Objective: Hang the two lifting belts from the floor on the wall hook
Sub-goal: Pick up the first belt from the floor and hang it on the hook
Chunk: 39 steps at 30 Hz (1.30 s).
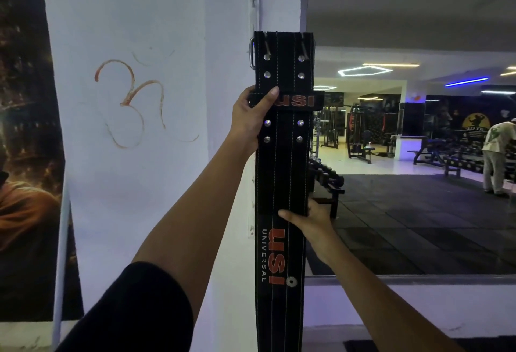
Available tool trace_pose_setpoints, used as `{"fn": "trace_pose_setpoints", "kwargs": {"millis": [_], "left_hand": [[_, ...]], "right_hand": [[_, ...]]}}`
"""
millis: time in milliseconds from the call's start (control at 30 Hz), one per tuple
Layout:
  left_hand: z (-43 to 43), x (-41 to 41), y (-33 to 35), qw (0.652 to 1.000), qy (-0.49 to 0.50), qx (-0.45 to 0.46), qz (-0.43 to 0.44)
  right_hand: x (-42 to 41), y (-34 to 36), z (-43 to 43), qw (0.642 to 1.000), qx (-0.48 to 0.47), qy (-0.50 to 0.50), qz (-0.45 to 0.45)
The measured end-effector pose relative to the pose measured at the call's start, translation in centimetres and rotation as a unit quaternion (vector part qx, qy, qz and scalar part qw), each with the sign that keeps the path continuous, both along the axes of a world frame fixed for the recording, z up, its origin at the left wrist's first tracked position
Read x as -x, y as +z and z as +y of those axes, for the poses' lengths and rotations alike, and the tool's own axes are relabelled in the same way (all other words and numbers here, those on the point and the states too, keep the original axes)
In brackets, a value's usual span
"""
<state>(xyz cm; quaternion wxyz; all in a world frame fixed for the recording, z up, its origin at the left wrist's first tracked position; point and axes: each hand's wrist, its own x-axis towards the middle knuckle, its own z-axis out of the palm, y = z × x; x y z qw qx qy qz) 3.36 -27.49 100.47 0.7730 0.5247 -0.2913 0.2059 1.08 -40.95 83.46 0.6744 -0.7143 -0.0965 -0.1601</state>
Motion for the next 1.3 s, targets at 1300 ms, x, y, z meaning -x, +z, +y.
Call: {"fn": "trace_pose_setpoints", "kwargs": {"millis": [1300], "left_hand": [[0.7, 0.1, -0.4, 0.997, -0.063, -0.05, 0.021]], "right_hand": [[2.1, 20.1, -0.2, 0.995, -0.079, -0.051, -0.045]]}}
